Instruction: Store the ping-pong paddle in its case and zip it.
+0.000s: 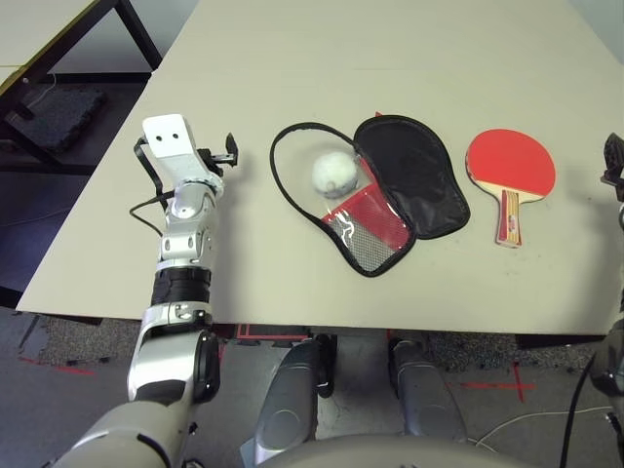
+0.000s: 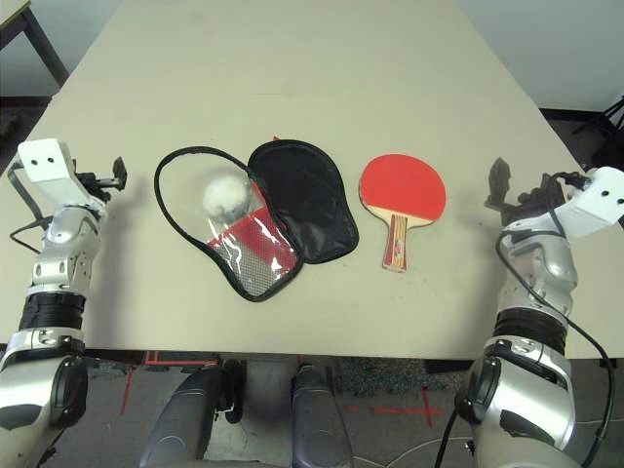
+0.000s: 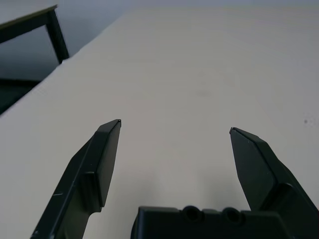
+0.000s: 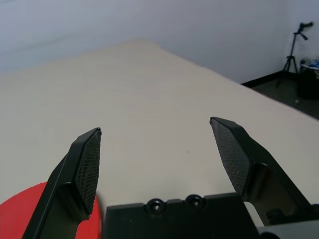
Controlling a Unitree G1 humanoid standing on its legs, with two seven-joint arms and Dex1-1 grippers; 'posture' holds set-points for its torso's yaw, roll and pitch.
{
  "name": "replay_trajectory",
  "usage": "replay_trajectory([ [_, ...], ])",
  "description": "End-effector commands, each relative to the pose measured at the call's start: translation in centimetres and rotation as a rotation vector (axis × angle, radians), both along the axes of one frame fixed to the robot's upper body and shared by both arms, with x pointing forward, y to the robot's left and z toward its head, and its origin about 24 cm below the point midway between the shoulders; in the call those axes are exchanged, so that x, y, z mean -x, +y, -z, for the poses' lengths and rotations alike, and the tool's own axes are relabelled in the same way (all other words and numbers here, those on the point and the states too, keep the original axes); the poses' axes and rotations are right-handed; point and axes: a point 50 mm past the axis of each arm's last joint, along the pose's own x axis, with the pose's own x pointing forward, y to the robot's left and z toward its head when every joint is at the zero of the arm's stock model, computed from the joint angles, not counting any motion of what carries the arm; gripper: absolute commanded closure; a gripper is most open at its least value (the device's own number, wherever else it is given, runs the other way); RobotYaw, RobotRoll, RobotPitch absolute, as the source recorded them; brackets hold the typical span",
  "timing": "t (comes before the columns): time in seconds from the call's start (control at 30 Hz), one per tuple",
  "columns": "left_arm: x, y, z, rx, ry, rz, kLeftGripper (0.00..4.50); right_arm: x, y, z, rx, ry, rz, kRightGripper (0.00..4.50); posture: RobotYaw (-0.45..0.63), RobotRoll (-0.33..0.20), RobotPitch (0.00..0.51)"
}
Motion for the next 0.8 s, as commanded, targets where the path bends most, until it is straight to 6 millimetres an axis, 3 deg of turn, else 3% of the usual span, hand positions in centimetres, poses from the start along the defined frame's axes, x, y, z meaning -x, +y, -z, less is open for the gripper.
replay_trajectory([
  [0.03,0.1,-0.1,-3.6,-0.037,-0.031,0.153,0.0,0.0,1.1,-1.5,0.016,0.073,-0.057,0.01,-0.01,0.0,0.218],
  [0.23,0.1,-1.9,-7.6,-0.159,-0.036,0.411,0.0,-0.3,4.2,-3.7,0.014,0.168,-0.189,0.01,-0.02,0.0,0.217],
  [0.37,0.0,-4.0,-8.8,-0.189,-0.037,0.577,0.0,-0.4,6.4,-4.0,-0.023,0.223,-0.225,0.01,-0.03,0.0,0.215],
  [0.57,0.6,-7.7,-8.7,-0.247,-0.036,0.796,0.0,0.1,9.7,-2.9,-0.091,0.317,-0.253,0.01,-0.05,0.0,0.218],
  [0.8,1.5,-10.5,-7.0,-0.321,0.011,0.931,0.0,1.2,12.7,-0.7,-0.124,0.482,-0.283,0.01,-0.06,0.0,0.219],
])
